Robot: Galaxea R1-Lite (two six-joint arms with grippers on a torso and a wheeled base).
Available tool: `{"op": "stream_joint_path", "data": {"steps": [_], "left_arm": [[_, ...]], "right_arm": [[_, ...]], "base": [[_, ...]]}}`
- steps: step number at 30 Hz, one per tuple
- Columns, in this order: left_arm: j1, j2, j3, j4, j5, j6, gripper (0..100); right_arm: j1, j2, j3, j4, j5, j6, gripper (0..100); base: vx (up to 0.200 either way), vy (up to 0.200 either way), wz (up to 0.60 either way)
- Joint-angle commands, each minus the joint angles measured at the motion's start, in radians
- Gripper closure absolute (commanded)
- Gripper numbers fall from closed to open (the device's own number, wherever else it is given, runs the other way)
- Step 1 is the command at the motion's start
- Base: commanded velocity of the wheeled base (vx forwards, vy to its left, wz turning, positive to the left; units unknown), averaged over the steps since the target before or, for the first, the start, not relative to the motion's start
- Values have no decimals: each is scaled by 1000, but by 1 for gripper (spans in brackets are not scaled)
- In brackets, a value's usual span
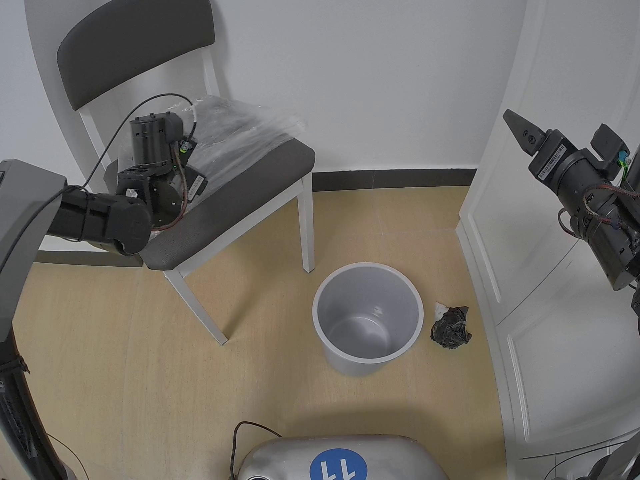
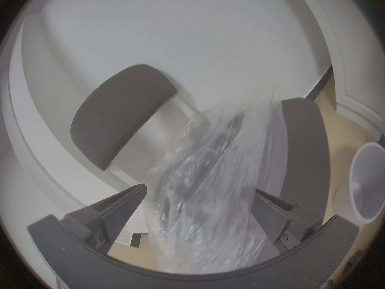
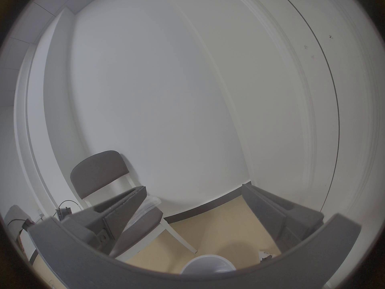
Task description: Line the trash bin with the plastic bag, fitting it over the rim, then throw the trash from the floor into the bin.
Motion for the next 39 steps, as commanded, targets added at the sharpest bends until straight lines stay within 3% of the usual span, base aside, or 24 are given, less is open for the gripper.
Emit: {"op": "stream_joint_path", "data": {"steps": [1,6,14,28,39], "left_arm": [[8,-114,121,-1,-2,-11,0],[74,-153,213,-7,-8,-16,0],[157,-228,252,-2,-13,-25,0],[65,-199,293,-2,-16,-22,0],[70,-151,282,-7,-14,-19,0]], "right_arm": [[-7,-6,4,0,1,0,0],[-27,-8,2,0,1,0,0],[-36,-20,2,0,17,0,0],[-42,-20,2,0,23,0,0],[-55,-18,2,0,40,0,0]], "base": [[0,0,0],[0,0,0],[0,0,0],[0,0,0],[0,0,0]]}}
